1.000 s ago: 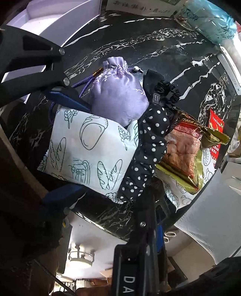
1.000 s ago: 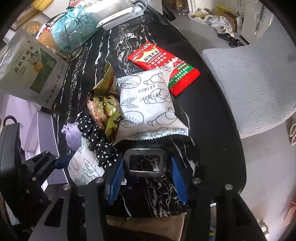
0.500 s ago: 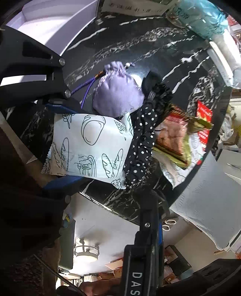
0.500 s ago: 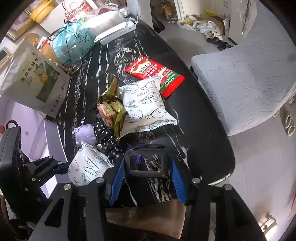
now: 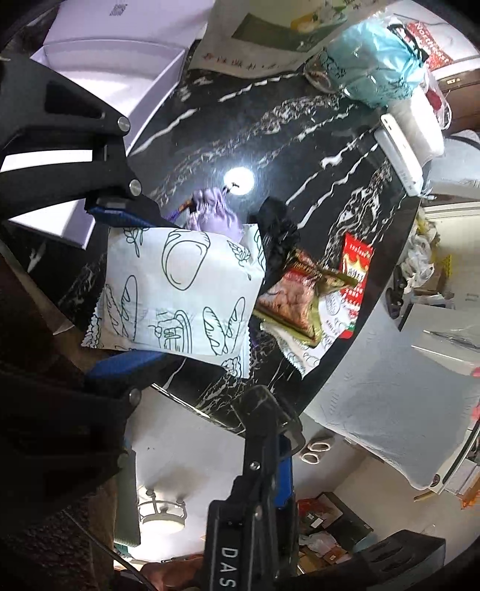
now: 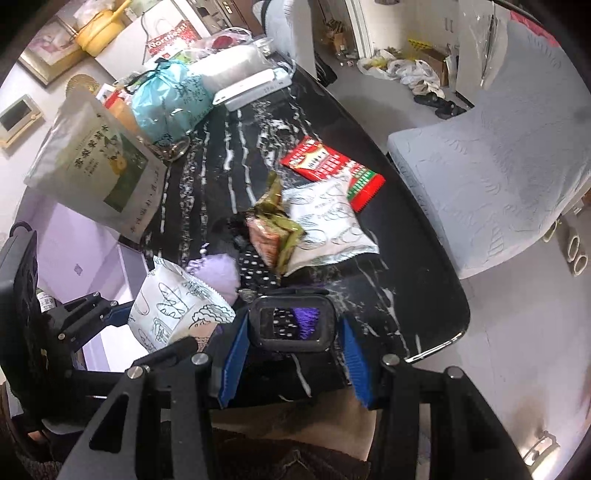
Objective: Organize objects
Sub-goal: 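Carry the white pouch with the left gripper into the lilac gift box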
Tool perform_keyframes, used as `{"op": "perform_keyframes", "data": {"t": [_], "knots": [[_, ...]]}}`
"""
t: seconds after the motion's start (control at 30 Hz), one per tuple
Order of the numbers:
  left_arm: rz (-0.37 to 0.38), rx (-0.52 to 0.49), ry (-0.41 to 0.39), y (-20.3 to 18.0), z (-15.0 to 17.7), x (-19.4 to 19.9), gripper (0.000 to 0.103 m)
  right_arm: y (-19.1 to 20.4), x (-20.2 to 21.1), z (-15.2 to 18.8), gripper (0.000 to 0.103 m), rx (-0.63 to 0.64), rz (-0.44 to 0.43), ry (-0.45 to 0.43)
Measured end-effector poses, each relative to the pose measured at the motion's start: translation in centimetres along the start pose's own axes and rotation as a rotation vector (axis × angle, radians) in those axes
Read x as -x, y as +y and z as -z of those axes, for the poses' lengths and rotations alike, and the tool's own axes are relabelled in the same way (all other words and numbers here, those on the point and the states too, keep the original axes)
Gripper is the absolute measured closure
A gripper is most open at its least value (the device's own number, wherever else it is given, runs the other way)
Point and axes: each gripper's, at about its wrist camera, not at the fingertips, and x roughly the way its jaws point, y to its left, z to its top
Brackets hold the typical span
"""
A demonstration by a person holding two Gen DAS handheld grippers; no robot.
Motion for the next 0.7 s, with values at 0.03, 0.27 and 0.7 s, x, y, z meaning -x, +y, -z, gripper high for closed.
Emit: {"op": "perform_keyframes", "data": {"t": [0.03,0.27,0.7], "knots": [[-0.001,0.006,-0.009,0.3,0.2,0.6,0.049,0.6,0.2,0.0,0.054,0.010,-0.001,-0.004],[-0.024,0.039,-0.044,2.4,2.0,3.3,0.049,4.2,0.5,0.7,0.055,0.055,-0.010,-0.006],[-0.084,0.145,-0.057,8.6,8.3,6.9,0.049,12.4,-1.2,2.6,0.055,0.185,-0.072,0.032]]}}
